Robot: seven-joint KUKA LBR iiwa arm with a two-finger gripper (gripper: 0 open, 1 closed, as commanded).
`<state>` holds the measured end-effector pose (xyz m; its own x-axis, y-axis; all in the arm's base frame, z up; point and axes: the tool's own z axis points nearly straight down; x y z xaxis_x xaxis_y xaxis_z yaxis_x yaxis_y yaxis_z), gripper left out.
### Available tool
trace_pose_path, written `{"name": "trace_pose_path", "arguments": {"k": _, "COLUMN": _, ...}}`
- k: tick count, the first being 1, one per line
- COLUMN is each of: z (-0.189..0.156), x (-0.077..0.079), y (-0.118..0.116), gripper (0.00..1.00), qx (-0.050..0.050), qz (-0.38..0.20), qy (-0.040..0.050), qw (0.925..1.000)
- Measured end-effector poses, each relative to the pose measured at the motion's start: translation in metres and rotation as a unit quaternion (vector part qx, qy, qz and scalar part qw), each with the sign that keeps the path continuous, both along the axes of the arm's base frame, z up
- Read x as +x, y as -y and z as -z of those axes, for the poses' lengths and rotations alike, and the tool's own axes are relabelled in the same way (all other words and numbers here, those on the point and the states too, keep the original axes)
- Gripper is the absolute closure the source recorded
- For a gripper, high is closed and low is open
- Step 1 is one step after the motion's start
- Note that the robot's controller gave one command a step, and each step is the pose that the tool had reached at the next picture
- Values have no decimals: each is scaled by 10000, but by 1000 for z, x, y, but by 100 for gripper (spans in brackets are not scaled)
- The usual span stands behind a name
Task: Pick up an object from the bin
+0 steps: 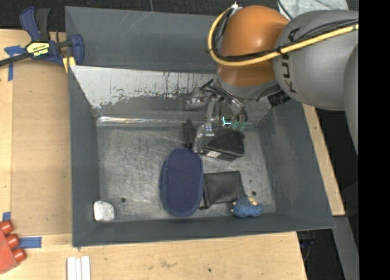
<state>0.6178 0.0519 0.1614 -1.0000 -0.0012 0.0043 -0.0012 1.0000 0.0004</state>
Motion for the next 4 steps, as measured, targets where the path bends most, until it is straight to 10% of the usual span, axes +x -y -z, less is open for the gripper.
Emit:
{"name": "trace_pose_path", "arguments": {"k": 1, "z": 82, "x": -41, "y": -20, "gripper": 0, "qx": -10, "qz": -1929, "qy": 121, "qw": 9811}}
{"name": "trace_pose_path", "arguments": {"k": 2, "z": 81, "x": -48, "y": -61, "gripper": 0, "qx": -56, "qz": -3680, "qy": 141, "qw": 9297}}
{"name": "trace_pose_path", "arguments": {"k": 3, "z": 81, "x": -100, "y": -80, "gripper": 0, "qx": -52, "qz": -5187, "qy": 214, "qw": 8547}}
{"name": "trace_pose_path", "arguments": {"k": 4, "z": 86, "x": -69, "y": -88, "gripper": 0, "qx": 35, "qz": -7748, "qy": -19, "qw": 6322}}
